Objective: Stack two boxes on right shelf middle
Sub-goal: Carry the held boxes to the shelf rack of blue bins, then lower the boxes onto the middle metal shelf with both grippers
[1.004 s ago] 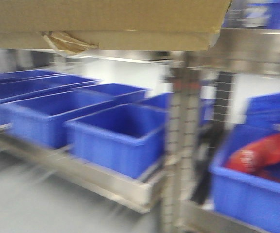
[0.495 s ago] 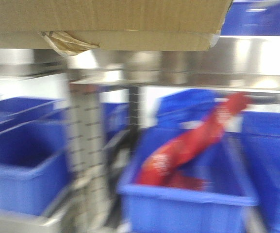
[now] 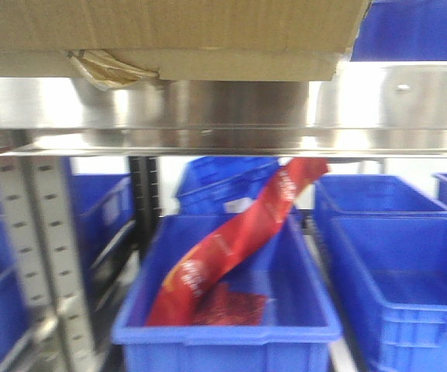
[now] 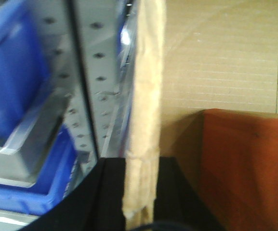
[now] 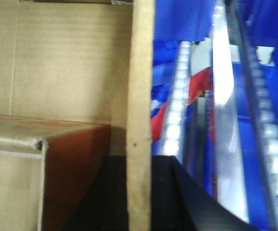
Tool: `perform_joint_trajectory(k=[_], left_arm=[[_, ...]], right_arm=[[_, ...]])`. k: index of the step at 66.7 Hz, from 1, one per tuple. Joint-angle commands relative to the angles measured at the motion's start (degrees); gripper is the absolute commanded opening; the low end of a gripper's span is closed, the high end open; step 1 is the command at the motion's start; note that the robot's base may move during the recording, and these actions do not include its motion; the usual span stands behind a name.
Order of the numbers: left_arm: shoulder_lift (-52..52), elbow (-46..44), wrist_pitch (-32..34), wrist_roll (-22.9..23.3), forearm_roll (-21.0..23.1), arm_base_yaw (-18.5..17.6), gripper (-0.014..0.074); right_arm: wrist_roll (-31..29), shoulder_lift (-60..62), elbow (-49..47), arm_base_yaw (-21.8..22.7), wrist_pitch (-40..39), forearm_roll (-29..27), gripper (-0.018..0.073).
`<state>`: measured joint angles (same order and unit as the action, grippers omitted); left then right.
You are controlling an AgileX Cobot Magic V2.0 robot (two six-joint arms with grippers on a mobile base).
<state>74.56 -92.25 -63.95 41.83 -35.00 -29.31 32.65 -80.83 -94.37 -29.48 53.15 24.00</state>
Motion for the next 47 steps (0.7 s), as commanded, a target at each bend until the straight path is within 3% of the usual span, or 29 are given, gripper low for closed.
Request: perform_joint_trajectory(k=[1,47], left_arm=[[-0.6,-0.7,-0.5,0.4,-3.4,0.6,-0.0111],[-0.6,-0.7,-0.5,0.4,-3.4,0.6,-0.0111]], right_arm=[[-0.1,1.1,-1.0,0.5,-2.1,2.8,-0.0163],[-0.1,1.1,-1.0,0.5,-2.1,2.8,-0.0163]])
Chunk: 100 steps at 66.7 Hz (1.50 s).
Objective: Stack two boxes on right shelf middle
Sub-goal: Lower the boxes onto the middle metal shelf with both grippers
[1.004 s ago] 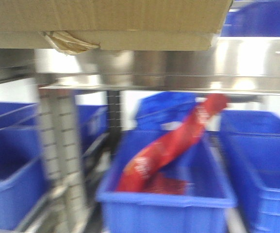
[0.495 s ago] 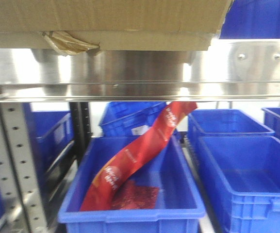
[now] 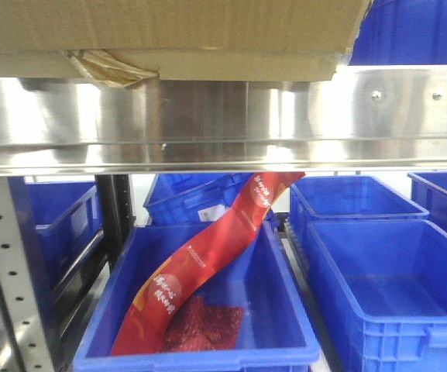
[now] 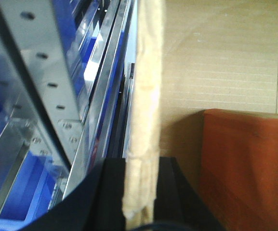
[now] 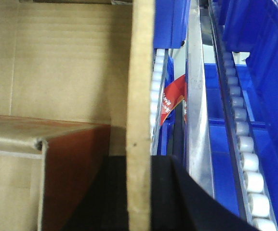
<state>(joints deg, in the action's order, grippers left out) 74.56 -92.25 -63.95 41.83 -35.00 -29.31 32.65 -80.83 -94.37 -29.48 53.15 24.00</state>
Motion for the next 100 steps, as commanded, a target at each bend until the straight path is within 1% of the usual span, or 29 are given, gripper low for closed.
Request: perform_joint_trajectory(k=[1,62,68,74,78,83,88,100], left_arm=[[-0.6,-0.7,-0.5,0.4,-3.4,0.6,-0.0111],[-0.6,-0.7,-0.4,0.4,-3.4,0.6,-0.0111],[-0.7,-0.7,-0.9,0.4,-2.7,0.6,-0.0111],[-0.9,-2.1,-0.6,-1.9,-0.5,0.6,-0.0111],[-0.9,-3.8,-0.4,-3.8,1.2,0.6,-0.0111],[-0.8,-5.9,0.4,-5.9,2.3,0.6,-0.0111],[-0.1,-8.4,0.6,-6.3,2.3,0.6,-0.0111],[5.5,-15.1,0.7,-10.3,3.4,0.6,-0.0111]], right_arm=[[-0.1,1.1,-1.0,0.5,-2.1,2.8,-0.0163],[-0.1,1.1,-1.0,0.5,-2.3,2.8,-0.0163],[-0.1,1.1,-1.0,0.5,-1.0,1.9,-0.0163],[-0.1,1.6,-1.9,0.5,-1.1,-0.5,-0.0163],[-0.1,1.6,-3.4,0.5,-1.1,-0.6,-0.0163],[-0.1,1.3,-5.7,0.5,-1.6,-0.5,-0.0163],[-0.1,0.4,-8.6,0.5,-1.6,-0.4,-0.0163],[-0.1,-4.6,-15.7,0.5,-2.1,0.4,-0.0163]])
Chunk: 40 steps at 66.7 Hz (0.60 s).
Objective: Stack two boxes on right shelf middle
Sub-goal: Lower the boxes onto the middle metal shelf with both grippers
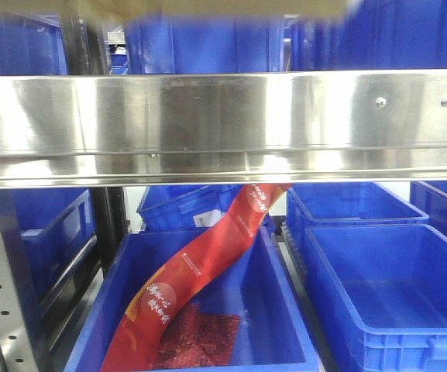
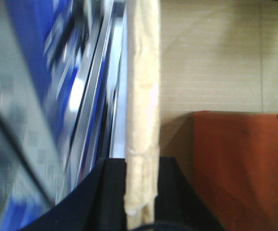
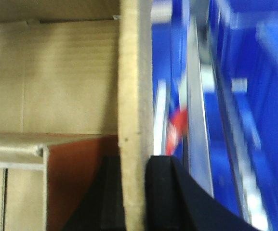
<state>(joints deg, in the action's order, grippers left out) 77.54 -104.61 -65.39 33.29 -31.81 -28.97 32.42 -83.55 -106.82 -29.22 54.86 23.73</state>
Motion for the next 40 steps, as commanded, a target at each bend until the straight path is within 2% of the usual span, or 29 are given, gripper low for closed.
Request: perform_joint_trajectory(k=[1,10,14,20,22,29,40], left_arm=[[3.0,-3.2,2.1,-1.8,-0.1,0.3,-0.0111],[7.1,-4.8,2.6,-1.8,0.2,1.1,-0.0111],[8.7,-4.8,2.8,-1.8,2.3,2.8,-0.0111],[10.6,-4.8,3.3,-2.5,9.6,6.3,-0.0111],[11.2,-4.8,3.6,-4.2,13.5,8.0,-0.0111],[12.8,-4.8,4.8,-9.5,20.8,10.6,-0.0111],[15.3,-4.8,4.8,-10.8,20.5,11.0,-0.0111]], right_arm=[[0.1,-2.4,-3.5,0.2,-3.8,0.7,-0.0163],[0.1,-6.2,-5.4,0.5,-4.0,0.8,-0.0163],[0.1,-7.5,-5.5,0.8,-4.0,0.8,-0.0163],[0.1,-9.1,-5.5,1.9,-2.7,-0.5,-0.0163],[0.1,-9.7,-5.5,2.7,-2.4,-1.7,-0.0163],[0.1,-11.1,-5.5,4.2,-3.5,-5.1,-0.0163],[0.1,-13.1,-5.5,4.7,-4.4,-5.1,-0.0163]])
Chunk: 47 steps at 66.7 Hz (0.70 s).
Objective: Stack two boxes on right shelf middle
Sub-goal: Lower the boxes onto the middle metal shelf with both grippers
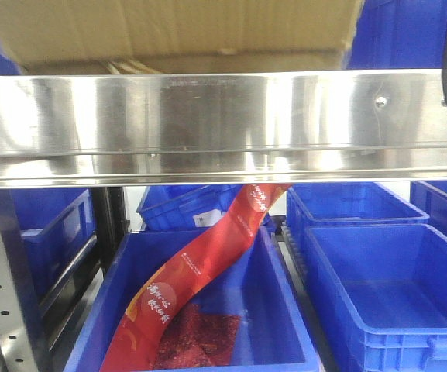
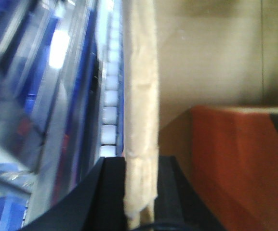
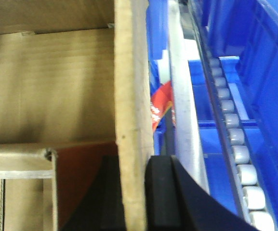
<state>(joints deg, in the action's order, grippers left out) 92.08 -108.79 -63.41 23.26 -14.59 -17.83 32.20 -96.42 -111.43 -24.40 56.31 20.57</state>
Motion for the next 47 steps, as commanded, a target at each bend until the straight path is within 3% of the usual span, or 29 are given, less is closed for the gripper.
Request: perform_joint_trajectory(k=[1,7,16,21,26,37,42,47], left_arm=[[0.9,-0.6,2.9,-0.8,3.2,-0.2,-0.0111],[1.4,-0.6,3.3,-0.8,2.7,-0.2,-0.0111],[1.6,-0.6,4.2,-0.8,1.0,-0.2,-0.0096],[1.9,-0.6,4.9,-0.8,-0.1,-0.2,-0.002],[1.9,-0.6,5.6,-0.8,-0.8,-0.2,0.0136],[1.9,-0.6,6.0,-0.8,-1.8,-0.2,0.0424],[1.9,-0.6,6.5,-0.8,-2.2,-0.2,0.0477],[1.8,-0.6,7.0,-0.7,-2.4,-0.2,0.0474]], right_arm=[[0.3,-0.2,-0.9,-0.1,-5.8,-1.9,-0.0163],[0.3,-1.2,-0.9,-0.1,-6.0,-1.9,-0.0116],[0.3,-2.2,-0.9,-0.1,-6.4,-1.9,0.0132],[0.3,-2.7,-0.9,-0.1,-6.6,-1.9,0.026],[0.3,-2.9,-0.9,-0.1,-7.0,-1.3,0.0368],[0.3,-3.0,-1.0,-0.1,-7.6,0.0,0.0428],[0.3,-2.8,-1.0,-0.1,-7.5,1.2,0.0426],[0.3,-2.6,-1.1,-0.1,-6.9,1.3,0.0426]])
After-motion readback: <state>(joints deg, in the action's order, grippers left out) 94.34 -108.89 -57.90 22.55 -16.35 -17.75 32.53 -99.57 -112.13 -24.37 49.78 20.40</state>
